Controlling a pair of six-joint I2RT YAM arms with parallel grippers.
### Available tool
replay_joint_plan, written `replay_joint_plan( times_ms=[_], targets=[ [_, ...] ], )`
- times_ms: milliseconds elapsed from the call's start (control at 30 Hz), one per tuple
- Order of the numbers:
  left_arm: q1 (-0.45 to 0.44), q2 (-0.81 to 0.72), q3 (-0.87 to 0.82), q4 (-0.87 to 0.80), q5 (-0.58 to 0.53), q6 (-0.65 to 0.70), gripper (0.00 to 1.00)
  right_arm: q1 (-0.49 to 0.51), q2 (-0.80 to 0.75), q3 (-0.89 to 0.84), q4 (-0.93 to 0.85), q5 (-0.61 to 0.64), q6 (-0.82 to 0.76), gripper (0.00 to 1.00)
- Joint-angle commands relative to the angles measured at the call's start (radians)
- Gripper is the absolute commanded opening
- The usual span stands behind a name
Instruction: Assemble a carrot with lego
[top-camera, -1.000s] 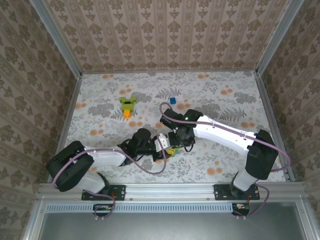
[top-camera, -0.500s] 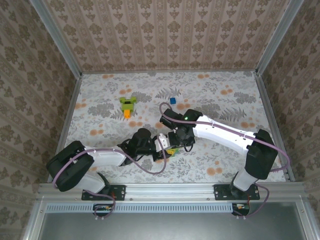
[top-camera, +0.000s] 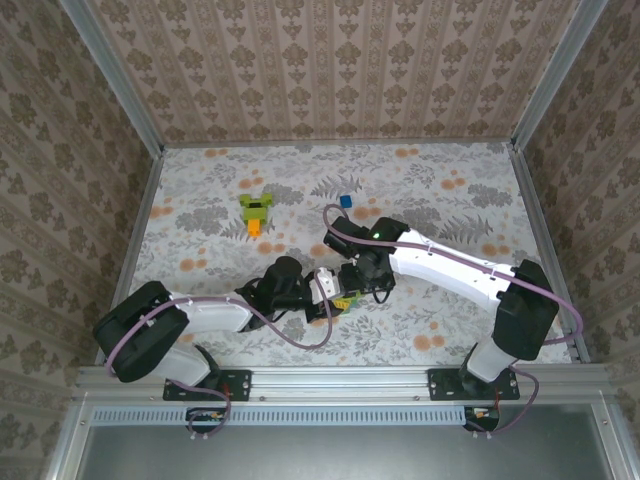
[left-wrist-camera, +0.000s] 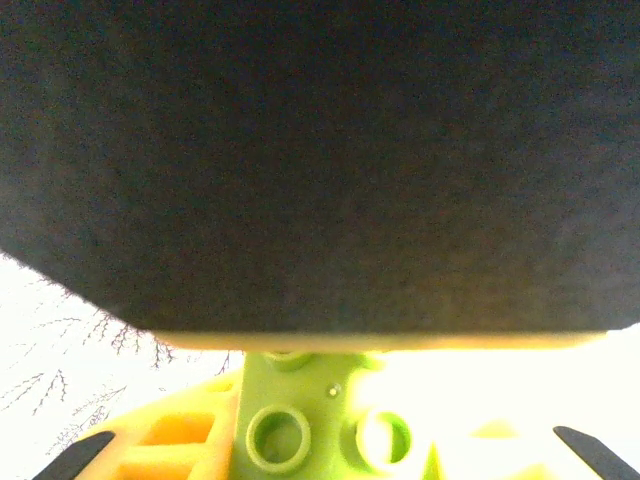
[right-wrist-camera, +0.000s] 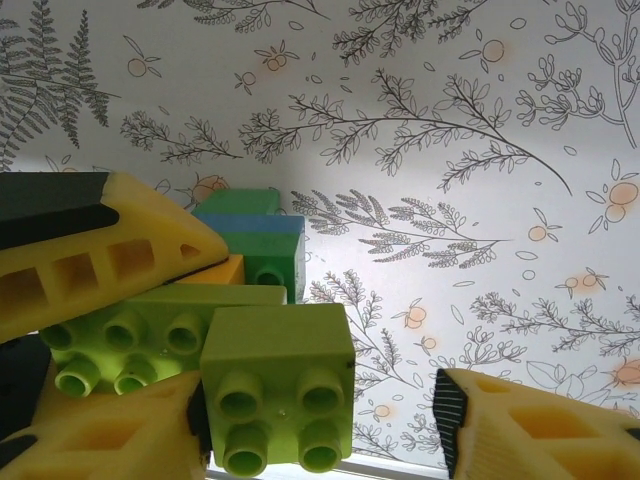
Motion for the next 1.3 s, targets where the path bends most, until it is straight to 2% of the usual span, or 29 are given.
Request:
replay_joint_plan(
  times_ms=[0, 467, 700, 867, 1267],
  targets=[
    [-0.018, 0.045, 0.013, -0.106, -0.048, 0.032, 0.11, 0.021, -0.034, 0.006, 0.101, -0.067, -0.005, 0.62],
    [-0.02, 0.055, 0.022, -0.116, -0.05, 0.036, 0.11, 0.02, -0.047, 0.008, 0.177, -0.166, -0.038, 0.65],
    [-0.019, 0.061, 0.027, -0.121, -0.051, 0.036, 0.1, -0.002, -0.048, -0.025, 0.261, -0.303, -0.044, 0.66],
    [-0.02, 0.062, 0.028, -0.123, -0.051, 0.036, 0.1, -0.016, -0.061, -0.042, 0.284, -0.336, -0.049, 0.66],
    [-0.02, 0.055, 0.024, -0.12, -0.05, 0.036, 0.1, -0.108, -0.177, -0.126, 0.396, -0.45, -0.04, 0.66]
  ],
)
